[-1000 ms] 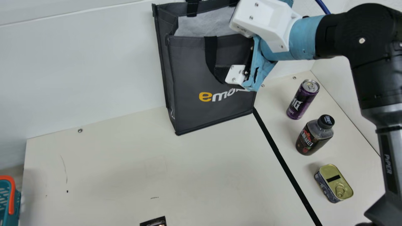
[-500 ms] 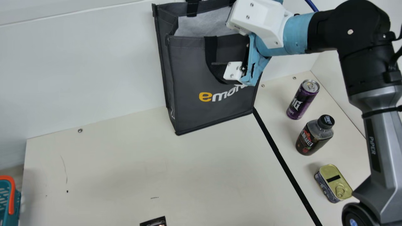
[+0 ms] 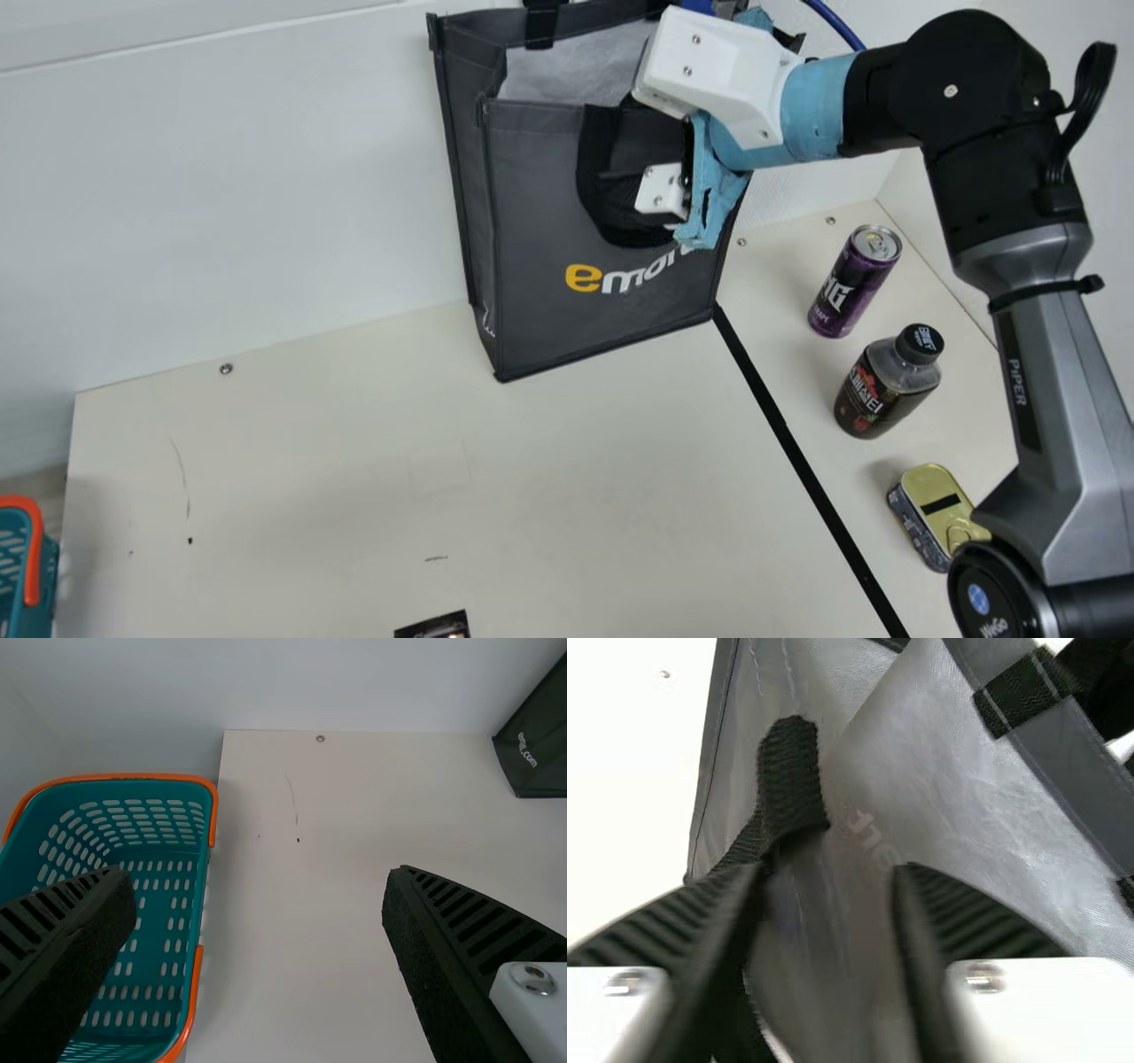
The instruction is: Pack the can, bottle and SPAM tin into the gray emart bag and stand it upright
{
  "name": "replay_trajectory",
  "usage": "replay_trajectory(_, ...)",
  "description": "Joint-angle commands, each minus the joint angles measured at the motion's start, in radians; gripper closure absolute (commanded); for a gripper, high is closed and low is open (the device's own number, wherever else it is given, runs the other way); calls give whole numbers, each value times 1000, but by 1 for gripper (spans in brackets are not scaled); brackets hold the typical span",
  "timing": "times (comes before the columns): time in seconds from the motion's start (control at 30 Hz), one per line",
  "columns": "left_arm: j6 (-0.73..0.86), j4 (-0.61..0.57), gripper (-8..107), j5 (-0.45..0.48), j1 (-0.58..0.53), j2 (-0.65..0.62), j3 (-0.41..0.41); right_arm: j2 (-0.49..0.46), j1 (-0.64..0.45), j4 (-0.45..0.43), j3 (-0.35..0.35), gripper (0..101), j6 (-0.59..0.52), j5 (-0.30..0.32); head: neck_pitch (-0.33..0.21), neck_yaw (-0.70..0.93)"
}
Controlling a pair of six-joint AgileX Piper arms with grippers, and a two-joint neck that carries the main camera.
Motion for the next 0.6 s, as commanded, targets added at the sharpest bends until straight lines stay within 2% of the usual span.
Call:
replay_trajectory(0.0,0,0,9,0,0,0,0,3,-1,9,3,80,-9,2,-23,-2)
replay_trajectory(0.1,0,0,9,0,0,0,0,8,-2,18,6,100,-20,2,-23,-2)
replay_trajectory(0.13,0,0,9,0,0,0,0,10,-3,21,5,101,-22,2,-23,-2)
replay_trajectory(0.57,0,0,9,0,0,0,0,-9,4,29,10,101,-7,2,-23,-2)
